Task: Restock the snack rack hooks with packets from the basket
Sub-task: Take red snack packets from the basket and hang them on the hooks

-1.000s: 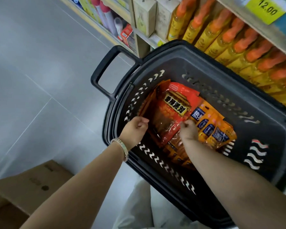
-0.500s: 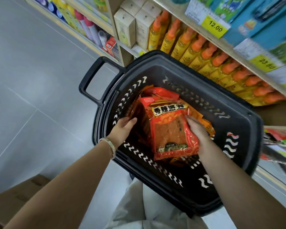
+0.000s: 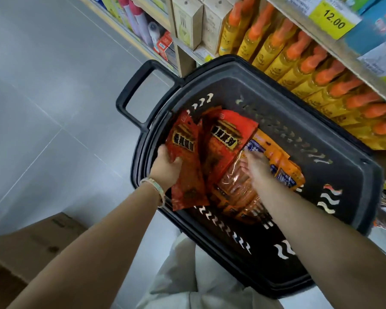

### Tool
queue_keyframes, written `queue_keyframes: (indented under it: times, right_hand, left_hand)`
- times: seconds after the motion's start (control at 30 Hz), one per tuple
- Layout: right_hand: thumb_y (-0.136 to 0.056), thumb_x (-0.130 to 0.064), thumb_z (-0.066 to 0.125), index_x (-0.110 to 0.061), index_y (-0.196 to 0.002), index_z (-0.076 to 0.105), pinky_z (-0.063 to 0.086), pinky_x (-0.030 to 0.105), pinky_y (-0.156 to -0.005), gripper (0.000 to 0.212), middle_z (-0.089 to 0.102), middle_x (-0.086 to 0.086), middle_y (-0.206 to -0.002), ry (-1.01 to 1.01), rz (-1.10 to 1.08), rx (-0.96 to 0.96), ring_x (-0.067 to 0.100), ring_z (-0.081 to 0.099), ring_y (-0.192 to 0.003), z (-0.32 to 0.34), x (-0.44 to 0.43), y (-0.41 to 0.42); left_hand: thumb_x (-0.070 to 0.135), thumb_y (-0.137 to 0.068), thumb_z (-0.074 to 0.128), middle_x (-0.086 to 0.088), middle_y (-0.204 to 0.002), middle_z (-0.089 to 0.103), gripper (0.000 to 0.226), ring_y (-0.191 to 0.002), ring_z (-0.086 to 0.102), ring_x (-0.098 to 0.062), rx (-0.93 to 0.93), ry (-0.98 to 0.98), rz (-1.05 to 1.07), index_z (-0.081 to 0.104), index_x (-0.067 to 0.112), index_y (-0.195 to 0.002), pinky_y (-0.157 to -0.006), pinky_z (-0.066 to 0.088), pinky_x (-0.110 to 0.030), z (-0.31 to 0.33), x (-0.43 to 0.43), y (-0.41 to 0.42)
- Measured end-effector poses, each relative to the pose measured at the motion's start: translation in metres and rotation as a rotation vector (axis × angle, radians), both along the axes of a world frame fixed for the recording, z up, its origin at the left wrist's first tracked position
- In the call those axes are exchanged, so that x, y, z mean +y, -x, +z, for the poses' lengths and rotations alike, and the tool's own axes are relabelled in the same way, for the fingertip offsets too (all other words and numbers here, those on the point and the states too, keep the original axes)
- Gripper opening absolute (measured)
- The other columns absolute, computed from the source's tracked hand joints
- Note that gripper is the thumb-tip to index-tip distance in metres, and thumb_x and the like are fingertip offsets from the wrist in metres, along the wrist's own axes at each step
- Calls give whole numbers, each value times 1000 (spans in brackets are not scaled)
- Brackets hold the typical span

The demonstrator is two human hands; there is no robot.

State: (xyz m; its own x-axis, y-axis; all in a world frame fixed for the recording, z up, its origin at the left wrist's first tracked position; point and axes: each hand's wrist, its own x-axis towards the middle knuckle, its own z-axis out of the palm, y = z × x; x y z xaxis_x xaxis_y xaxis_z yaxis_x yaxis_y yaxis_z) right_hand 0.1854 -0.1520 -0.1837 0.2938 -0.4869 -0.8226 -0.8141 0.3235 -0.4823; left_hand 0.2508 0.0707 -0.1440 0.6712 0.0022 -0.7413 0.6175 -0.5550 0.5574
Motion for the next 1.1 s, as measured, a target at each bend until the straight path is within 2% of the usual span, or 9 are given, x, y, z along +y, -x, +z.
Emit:
queue_keyframes:
  times: [0.2, 0.43, 0.53, 0.6, 0.67, 0.77, 0.87, 0.97, 1.1]
  right_hand:
    - [-86, -41, 65, -16, -61, 52, 55, 48, -82, 38, 64, 8, -72, 164, 173, 150, 28, 65, -74, -43, 3, -23]
    - [-90, -17, 58, -9, -93, 56, 54, 41, -77, 9, 66, 15, -97, 297, 304, 146, 33, 65, -88, -52, 11, -10]
    - [-92, -11, 54, -7, -96, 53, 52, 38, -71, 6, 64, 14, -96, 311, 339, 85, 32, 64, -84, -37, 13, 10]
    - [-93, -9, 52, -13, -99, 53, 54, 41, -78, 7, 62, 9, -99, 239, 253, 32, 28, 64, -87, -22, 14, 24]
    - [-94, -9, 52, -20, -108, 55, 54, 33, -77, 18, 61, 5, -106, 141, 109, -53, 19, 63, -85, -2, 15, 37]
    - [-96, -24, 53, -16, -121, 53, 53, 26, -75, 26, 61, -2, -101, 80, -2, -144, 11, 62, -82, 32, 16, 58]
    - [-96, -38, 50, -12, -108, 59, 54, 39, -84, 29, 62, 12, -89, 181, -2, -217, 25, 65, -86, 71, 20, 84]
    - [-97, -39, 46, -9, -99, 61, 40, 29, -76, 34, 59, 9, -86, 408, 28, -287, 20, 59, -76, 116, 25, 118]
    - [-100, -27, 44, -22, -78, 55, 33, 30, -71, 25, 52, -4, -69, 657, 22, -440, 18, 50, -73, 180, 27, 176]
  left_hand:
    - [27, -92, 53, 6, -91, 57, 26, -76, 59, -10, 81, 19, -31, 33, 31, -108, -63, 51, -25, -14, -2, -1]
    - [30, -93, 54, 1, -106, 58, 42, -94, 61, -19, 190, 30, -39, 35, 23, -129, -85, 54, -37, -14, -1, -5]
    - [28, -93, 52, -2, -115, 57, 32, -96, 63, -20, 166, 48, -61, 39, 26, -122, -80, 56, -36, -6, -3, -4]
    - [24, -94, 49, 0, -108, 60, 25, -86, 64, -14, 120, 74, -37, 38, 29, -116, -64, 54, -26, 4, -5, -2]
    - [21, -95, 47, 2, -104, 59, 22, -84, 63, -13, 81, 113, -16, 37, 34, -110, -57, 54, -23, 19, -7, 2]
    - [22, -93, 48, 1, -102, 60, 18, -91, 65, -20, 1, 140, -97, 42, 39, -92, -74, 59, -38, 45, -13, 8]
    - [31, -83, 56, 8, -92, 63, 11, -88, 64, -16, -136, 170, -212, 50, 41, -87, -80, 54, -35, 78, -16, 22]
    - [40, -75, 57, 14, -86, 63, 13, -84, 62, -11, -223, 228, -286, 57, 46, -87, -73, 49, -25, 117, -16, 44]
    - [44, -88, 53, 2, -87, 66, 19, -87, 64, -28, -352, 282, -371, 60, 28, -96, -80, 52, -37, 173, -17, 79]
